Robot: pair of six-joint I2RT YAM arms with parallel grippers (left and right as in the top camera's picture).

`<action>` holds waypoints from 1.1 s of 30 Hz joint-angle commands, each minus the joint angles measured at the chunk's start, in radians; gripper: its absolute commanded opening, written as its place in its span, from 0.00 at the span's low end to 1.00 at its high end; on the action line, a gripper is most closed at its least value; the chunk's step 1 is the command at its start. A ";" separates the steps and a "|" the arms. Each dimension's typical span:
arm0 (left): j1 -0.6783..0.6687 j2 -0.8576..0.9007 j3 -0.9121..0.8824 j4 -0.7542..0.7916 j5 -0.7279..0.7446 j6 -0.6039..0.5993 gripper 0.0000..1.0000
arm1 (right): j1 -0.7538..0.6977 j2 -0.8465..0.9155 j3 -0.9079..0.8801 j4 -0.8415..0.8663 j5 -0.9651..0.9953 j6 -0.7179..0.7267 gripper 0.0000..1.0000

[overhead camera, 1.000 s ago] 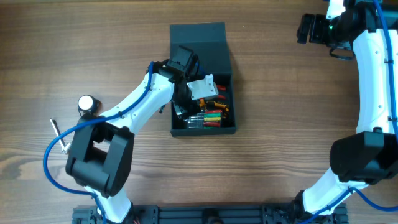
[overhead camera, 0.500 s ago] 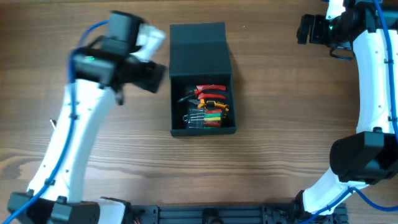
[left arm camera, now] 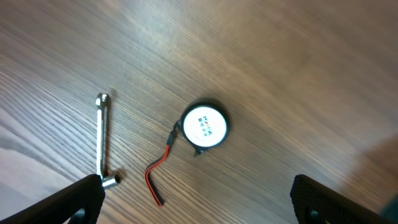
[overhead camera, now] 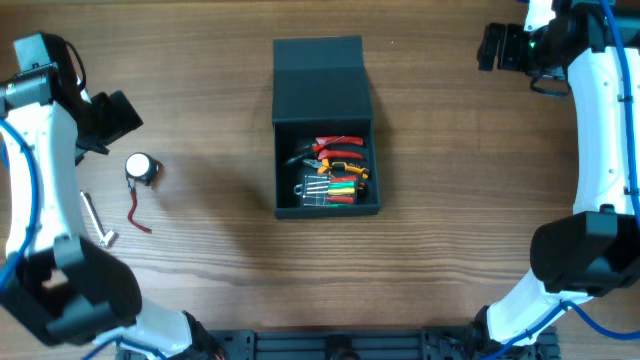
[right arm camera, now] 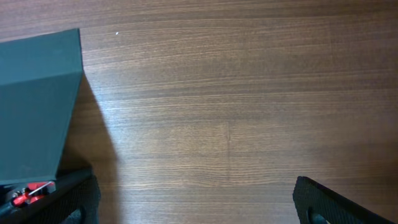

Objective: Pack container
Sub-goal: 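Move the left gripper over the round tape measure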

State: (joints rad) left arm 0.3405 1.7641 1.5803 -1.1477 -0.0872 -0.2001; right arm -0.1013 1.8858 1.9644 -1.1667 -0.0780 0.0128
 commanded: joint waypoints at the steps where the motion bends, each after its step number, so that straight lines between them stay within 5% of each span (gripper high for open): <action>1: 0.006 0.117 -0.010 0.020 0.038 0.014 1.00 | -0.001 -0.008 -0.006 -0.003 -0.009 -0.014 1.00; 13: 0.002 0.291 -0.014 0.102 0.045 0.013 1.00 | -0.001 -0.008 -0.006 -0.010 -0.009 -0.013 1.00; 33: 0.002 0.291 -0.274 0.317 0.052 0.013 1.00 | -0.001 -0.008 -0.006 -0.038 -0.008 -0.014 1.00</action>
State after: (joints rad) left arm 0.3462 2.0342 1.3460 -0.8341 -0.0357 -0.1959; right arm -0.1013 1.8858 1.9644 -1.1976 -0.0780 0.0093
